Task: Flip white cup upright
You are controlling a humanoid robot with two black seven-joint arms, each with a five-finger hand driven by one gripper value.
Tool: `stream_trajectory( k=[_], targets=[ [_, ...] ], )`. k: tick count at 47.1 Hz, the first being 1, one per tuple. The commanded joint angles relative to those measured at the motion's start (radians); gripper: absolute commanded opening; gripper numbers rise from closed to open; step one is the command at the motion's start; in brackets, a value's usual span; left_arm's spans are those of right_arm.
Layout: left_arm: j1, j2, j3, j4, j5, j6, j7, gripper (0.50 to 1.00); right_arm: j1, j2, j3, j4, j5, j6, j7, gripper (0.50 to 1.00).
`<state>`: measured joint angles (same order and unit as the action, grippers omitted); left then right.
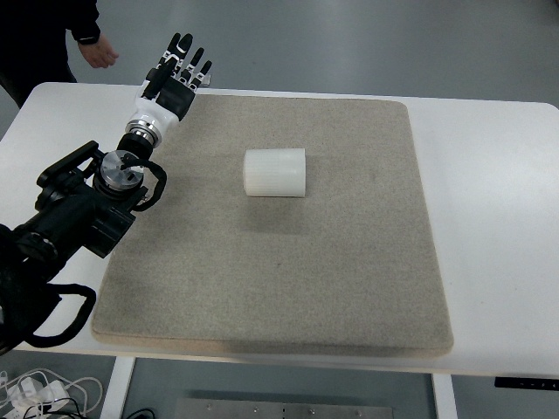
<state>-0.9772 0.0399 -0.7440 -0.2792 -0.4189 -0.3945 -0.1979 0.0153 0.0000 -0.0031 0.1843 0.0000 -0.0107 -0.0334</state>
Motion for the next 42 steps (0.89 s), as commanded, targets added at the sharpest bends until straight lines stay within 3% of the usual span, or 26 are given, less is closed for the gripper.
stream_trajectory(
  k=[1,42],
  targets=[
    [0.0,0.0,-0.001,-0.002,-0.001,-0.001,0.0,0.996,0.0,0.0,0.0,0.0,0.0,0.0,0.001,0.952],
    [-0.034,0.034,0.017,0.043,0.092,-0.011,0.0,0.996,0.0,0.0,0.0,0.0,0.0,0.0,0.001,0.952]
  ],
)
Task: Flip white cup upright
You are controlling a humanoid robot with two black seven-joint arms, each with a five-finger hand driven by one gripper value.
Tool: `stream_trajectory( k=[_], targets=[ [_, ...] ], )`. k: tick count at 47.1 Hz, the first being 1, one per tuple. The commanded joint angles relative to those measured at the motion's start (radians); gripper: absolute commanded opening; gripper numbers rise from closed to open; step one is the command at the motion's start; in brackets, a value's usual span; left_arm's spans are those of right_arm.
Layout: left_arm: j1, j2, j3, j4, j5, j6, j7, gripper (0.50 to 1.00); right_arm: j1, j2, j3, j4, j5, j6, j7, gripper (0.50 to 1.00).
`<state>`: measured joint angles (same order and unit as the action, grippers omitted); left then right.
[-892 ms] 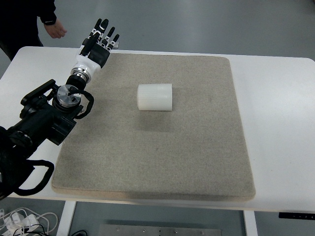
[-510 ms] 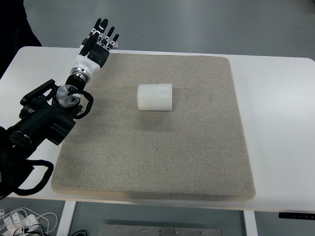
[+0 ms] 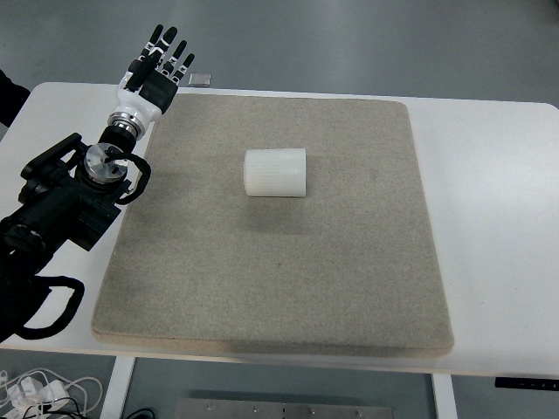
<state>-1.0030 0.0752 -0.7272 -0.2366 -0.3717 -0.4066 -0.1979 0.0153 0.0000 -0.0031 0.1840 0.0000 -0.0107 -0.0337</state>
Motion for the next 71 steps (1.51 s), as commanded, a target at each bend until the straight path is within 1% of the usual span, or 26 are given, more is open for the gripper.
stream_trajectory(
  k=[1,8,15,23,29,35,48,55,58,63,67,69,71],
  targets=[
    [-0.011,-0.002,0.0,0.0,0.062,0.003,0.0,0.996,0.0,0.0,0.0,0.0,0.0,0.0,0.001,0.952],
    [-0.028,0.0,0.0,-0.004,0.161,0.011,0.002,0.996,0.0,0.0,0.0,0.0,0.0,0.0,0.0,0.952],
    [-0.062,0.001,0.024,-0.004,0.211,0.012,0.012,0.996,0.0,0.0,0.0,0.0,0.0,0.0,0.001,0.952],
    [-0.114,0.001,0.235,-0.006,0.266,0.011,0.011,0.996,0.0,0.0,0.0,0.0,0.0,0.0,0.0,0.952],
    [-0.131,0.006,0.324,-0.006,0.278,0.006,0.011,0.996,0.0,0.0,0.0,0.0,0.0,0.0,0.001,0.952],
    [-0.16,0.035,0.425,-0.024,0.372,0.0,0.011,0.994,0.0,0.0,0.0,0.0,0.0,0.0,0.001,0.952],
    [-0.241,0.13,0.453,-0.148,0.709,-0.003,0.014,0.994,0.0,0.0,0.0,0.0,0.0,0.0,0.0,0.952],
    [-0.264,0.161,0.453,-0.204,0.869,-0.031,0.017,0.994,0.0,0.0,0.0,0.0,0.0,0.0,0.0,0.952],
    [-0.269,0.176,0.454,-0.243,0.947,-0.035,0.018,0.994,0.0,0.0,0.0,0.0,0.0,0.0,0.0,0.952],
    [-0.27,0.209,0.476,-0.337,1.096,-0.035,0.02,0.994,0.0,0.0,0.0,0.0,0.0,0.0,0.0,0.952],
    [-0.272,0.247,0.491,-0.432,1.134,-0.025,0.029,0.992,0.0,0.0,0.0,0.0,0.0,0.0,0.0,0.952],
    [-0.273,0.264,0.492,-0.48,1.14,-0.021,0.047,0.992,0.0,0.0,0.0,0.0,0.0,0.0,0.0,0.952],
    [-0.275,0.279,0.492,-0.522,1.143,-0.021,0.081,0.992,0.0,0.0,0.0,0.0,0.0,0.0,0.001,0.952]
  ],
)
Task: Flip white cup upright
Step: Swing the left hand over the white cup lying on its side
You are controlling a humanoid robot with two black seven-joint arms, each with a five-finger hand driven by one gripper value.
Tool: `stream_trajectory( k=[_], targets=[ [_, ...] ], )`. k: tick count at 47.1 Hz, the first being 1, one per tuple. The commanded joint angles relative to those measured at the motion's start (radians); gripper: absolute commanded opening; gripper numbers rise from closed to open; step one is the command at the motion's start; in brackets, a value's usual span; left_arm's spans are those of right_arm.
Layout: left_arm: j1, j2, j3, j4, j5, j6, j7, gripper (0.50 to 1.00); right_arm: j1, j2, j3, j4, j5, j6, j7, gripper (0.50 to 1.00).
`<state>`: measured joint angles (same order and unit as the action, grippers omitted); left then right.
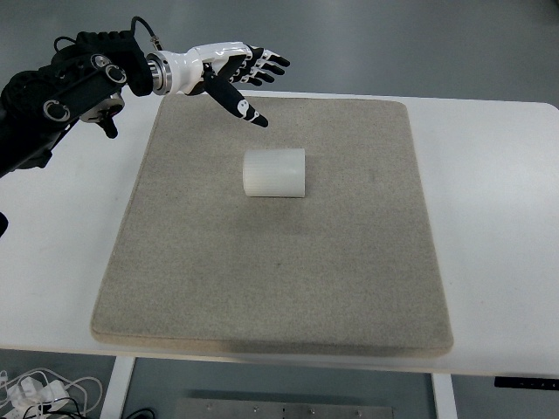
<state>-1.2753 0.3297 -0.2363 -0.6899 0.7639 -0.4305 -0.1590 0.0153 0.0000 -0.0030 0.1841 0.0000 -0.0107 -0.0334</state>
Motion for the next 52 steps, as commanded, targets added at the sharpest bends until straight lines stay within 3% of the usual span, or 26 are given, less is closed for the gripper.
stream_trajectory(
  k=[1,7,17,32,52],
  targets=[
    [-0.003,0.031,0.003,-0.089,0.008,0.004,0.061,0.992,0.0,0.0,0.0,0.0,0.0,0.0,0.0,0.952],
    [-0.01,0.06,0.034,-0.181,0.011,0.03,0.144,0.992,0.0,0.0,0.0,0.0,0.0,0.0,0.001,0.952],
    [-0.062,0.089,0.144,-0.283,0.037,0.067,0.165,0.984,0.0,0.0,0.0,0.0,0.0,0.0,0.0,0.952],
    [-0.075,0.068,0.196,-0.281,0.104,0.131,0.197,0.975,0.0,0.0,0.0,0.0,0.0,0.0,0.0,0.952],
    [-0.084,-0.057,0.265,-0.212,0.104,0.134,0.21,0.975,0.0,0.0,0.0,0.0,0.0,0.0,0.001,0.952]
  ],
)
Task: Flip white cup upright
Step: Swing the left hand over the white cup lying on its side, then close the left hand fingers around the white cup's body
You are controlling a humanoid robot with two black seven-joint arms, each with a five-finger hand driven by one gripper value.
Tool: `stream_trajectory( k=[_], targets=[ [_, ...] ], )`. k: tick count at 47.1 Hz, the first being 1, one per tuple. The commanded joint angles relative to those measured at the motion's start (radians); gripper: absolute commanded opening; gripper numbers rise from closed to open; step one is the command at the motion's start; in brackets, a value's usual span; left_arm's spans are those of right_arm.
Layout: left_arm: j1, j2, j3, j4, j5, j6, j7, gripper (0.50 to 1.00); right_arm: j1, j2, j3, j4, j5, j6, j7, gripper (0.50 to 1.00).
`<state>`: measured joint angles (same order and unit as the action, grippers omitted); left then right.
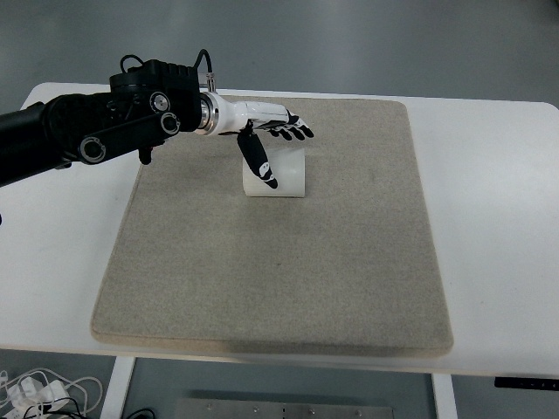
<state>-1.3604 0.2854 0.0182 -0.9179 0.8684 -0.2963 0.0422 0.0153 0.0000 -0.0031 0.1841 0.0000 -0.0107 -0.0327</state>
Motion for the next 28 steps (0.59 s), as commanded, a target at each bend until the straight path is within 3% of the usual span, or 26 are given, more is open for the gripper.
stream_trajectory(
  k=[1,28],
  targets=[
    [0.0,-0.014,0.014,0.019,0.0,0.0,0.008,0.975,0.0,0.0,0.0,0.0,0.0,0.0,0.0,0.952],
    [0.003,-0.078,0.071,0.085,0.006,0.0,0.011,0.956,0.0,0.0,0.0,0.0,0.0,0.0,-0.001,0.952]
  ],
)
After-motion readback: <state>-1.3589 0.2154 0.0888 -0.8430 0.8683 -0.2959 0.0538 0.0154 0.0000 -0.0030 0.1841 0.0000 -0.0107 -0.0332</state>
